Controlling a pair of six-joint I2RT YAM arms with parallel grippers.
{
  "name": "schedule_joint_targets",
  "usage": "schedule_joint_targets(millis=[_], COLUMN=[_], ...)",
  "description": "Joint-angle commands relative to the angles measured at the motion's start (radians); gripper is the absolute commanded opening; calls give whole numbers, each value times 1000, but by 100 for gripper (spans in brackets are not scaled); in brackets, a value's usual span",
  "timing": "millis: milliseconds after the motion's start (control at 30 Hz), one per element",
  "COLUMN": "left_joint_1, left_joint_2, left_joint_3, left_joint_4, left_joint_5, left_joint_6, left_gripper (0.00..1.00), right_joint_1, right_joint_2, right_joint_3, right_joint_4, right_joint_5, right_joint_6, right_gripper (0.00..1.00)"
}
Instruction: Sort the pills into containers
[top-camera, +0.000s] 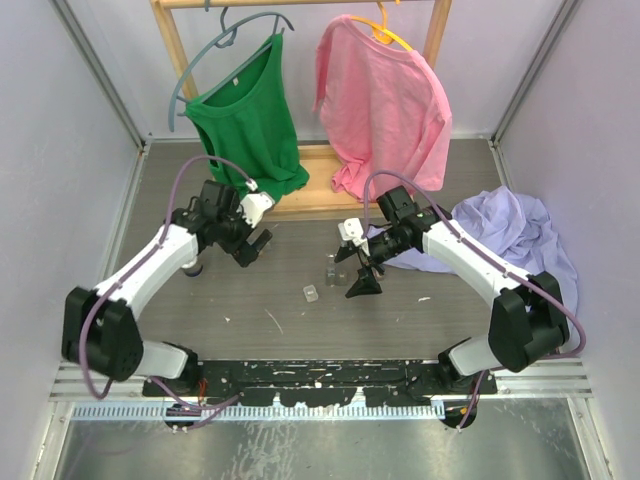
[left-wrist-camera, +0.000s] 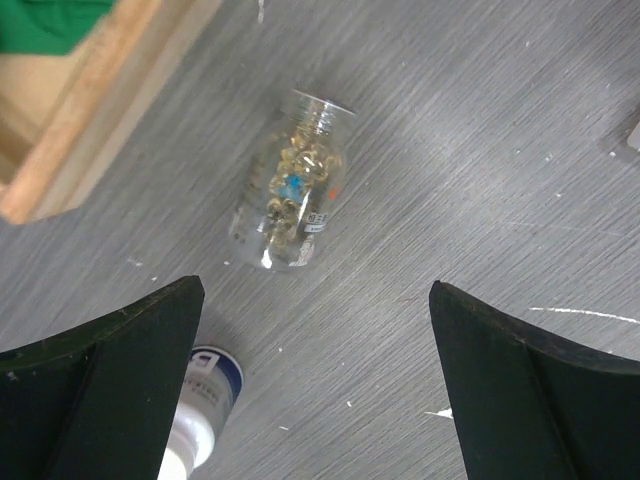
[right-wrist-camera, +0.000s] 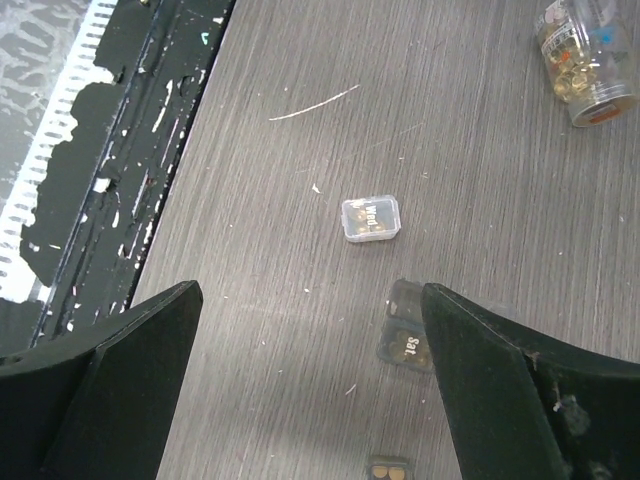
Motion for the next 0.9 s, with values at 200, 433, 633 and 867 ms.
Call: schedule_joint_targets(millis=[200,433,633,867], left_joint_1=[49,52,77,303], left_joint_2=[207,188,223,5], left_joint_3=[138,92,158,33], left_joint_4=[-21,46,-11,26], left_joint_5=[116,180,126,-30], left_joint_6=[111,209,128,-296], left_gripper=[98,98,96,97], right_joint_1=[-5,-4,-4,-5], right_joint_2=[15,22,29,36], right_joint_3=[28,31,35,38], right_joint_4=[15,1,-13,-19], right_joint_5=[19,-4,-4,-10], right_joint_6=[-11,-21,-29,-32], right_gripper=[97,96,96,96])
